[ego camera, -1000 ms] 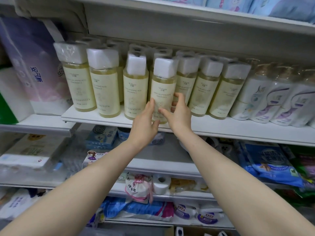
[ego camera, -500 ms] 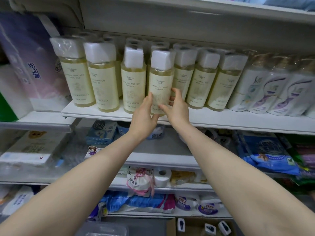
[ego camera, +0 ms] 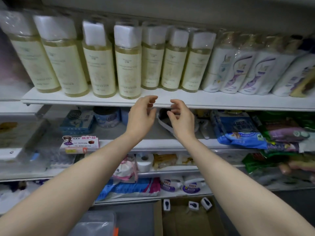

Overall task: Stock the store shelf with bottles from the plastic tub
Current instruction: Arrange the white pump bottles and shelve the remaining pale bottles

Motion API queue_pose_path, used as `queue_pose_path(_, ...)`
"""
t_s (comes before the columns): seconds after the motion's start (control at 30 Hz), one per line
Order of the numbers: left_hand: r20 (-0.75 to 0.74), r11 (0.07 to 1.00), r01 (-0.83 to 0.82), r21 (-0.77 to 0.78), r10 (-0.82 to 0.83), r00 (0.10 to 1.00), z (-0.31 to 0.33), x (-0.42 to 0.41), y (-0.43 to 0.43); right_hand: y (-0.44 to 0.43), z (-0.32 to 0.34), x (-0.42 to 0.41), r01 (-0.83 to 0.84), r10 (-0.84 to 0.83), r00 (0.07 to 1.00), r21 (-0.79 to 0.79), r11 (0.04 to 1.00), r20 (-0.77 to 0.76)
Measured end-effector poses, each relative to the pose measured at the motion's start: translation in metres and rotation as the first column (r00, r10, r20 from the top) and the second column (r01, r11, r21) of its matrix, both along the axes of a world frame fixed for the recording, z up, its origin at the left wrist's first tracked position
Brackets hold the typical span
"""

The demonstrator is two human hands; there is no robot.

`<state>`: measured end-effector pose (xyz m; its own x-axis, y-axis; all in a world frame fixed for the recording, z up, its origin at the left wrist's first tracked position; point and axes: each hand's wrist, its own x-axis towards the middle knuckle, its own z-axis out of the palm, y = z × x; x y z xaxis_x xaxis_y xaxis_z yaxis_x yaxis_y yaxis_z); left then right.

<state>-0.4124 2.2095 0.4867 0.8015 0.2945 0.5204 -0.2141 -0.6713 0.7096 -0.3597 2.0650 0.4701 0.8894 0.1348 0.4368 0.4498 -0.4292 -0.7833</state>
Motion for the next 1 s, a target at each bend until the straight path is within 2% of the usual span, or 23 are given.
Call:
queue_pose_path(0.13, -0.020, 1.000, 0.022, 0.017, -0.022, 1.000, -0.009, 0.009, -0.039, -0.040, -0.017, 0.011, -0.029, 0.029, 1.000, -0.040, 0.999, -0.003)
queue_pose_path(0.33, -0.043, 1.000, 0.004, 0.016, -0.003, 0.999, -0.030, 0.023, -0.111, -0.119, -0.039, 0.031, -0.118, 0.112, 0.991, -0.079, 0.990, -0.076)
queue_pose_path(0.57, -0.136, 1.000, -0.025, -0.017, 0.023, 0.990, -0.073, 0.026, -0.193, -0.205, -0.084, 0.043, -0.164, 0.146, 0.973, -0.086, 0.983, -0.180)
queue_pose_path(0.8, -0.283, 0.994, -0.056, -0.090, 0.028, 0.959, -0.132, 0.012, -0.245, -0.261, -0.143, 0.034, -0.233, 0.193, 0.920, -0.079, 0.969, -0.340)
queue_pose_path(1.0, -0.420, 0.991, -0.047, -0.126, -0.011, 0.908, -0.180, 0.009, -0.266, -0.277, -0.199, 0.020, -0.158, 0.128, 0.903, -0.042, 0.987, -0.410)
